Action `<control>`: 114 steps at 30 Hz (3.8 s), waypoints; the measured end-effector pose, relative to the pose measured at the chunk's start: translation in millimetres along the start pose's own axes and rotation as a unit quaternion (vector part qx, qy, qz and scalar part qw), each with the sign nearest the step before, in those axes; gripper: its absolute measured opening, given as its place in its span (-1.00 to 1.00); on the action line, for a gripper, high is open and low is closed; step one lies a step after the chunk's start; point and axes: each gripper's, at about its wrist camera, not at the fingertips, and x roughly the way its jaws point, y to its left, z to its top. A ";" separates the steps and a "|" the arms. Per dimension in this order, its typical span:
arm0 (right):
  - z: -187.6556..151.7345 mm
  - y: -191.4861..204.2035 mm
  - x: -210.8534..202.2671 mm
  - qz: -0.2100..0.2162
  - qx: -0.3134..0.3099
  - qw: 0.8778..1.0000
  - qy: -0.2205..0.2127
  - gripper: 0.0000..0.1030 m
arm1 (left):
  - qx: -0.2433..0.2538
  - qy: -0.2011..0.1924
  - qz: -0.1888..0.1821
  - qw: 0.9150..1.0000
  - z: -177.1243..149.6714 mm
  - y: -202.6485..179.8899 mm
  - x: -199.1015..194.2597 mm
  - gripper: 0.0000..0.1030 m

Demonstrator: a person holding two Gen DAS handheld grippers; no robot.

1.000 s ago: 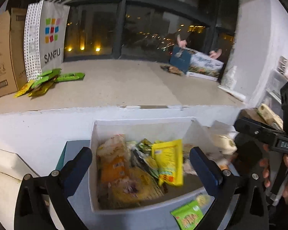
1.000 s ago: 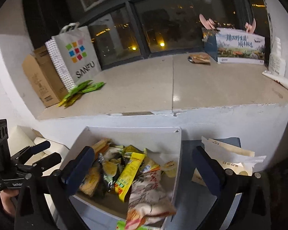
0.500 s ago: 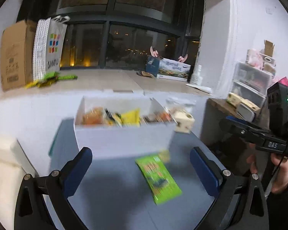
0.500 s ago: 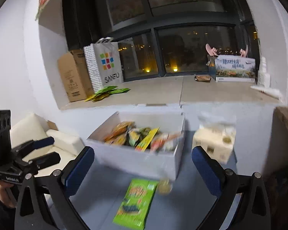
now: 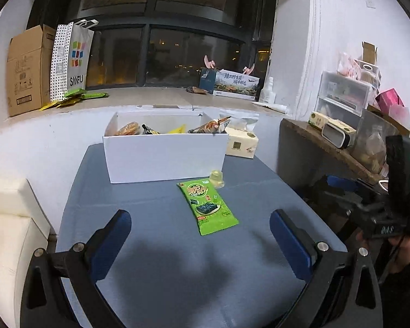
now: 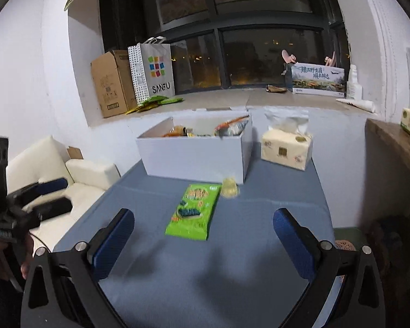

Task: Organize snacks
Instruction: 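Grasp second jelly cup with right tool while left tool grasps green seaweed pack, then drop the seaweed pack and jelly cup into the white box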

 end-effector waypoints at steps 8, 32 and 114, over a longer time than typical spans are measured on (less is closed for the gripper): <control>-8.8 0.2 0.6 0.000 -0.007 1.000 0.012 1.00 | -0.001 0.003 -0.004 1.000 0.5 -0.7 2.3 1.00; 41.6 -40.8 173.6 -0.004 0.042 0.994 0.097 1.00 | -0.014 0.014 -0.005 1.000 -5.1 7.3 6.7 1.00; 77.6 -2.0 59.6 0.054 -0.005 0.999 -0.005 -0.31 | -0.028 -0.030 0.009 0.999 127.6 85.7 55.6 0.22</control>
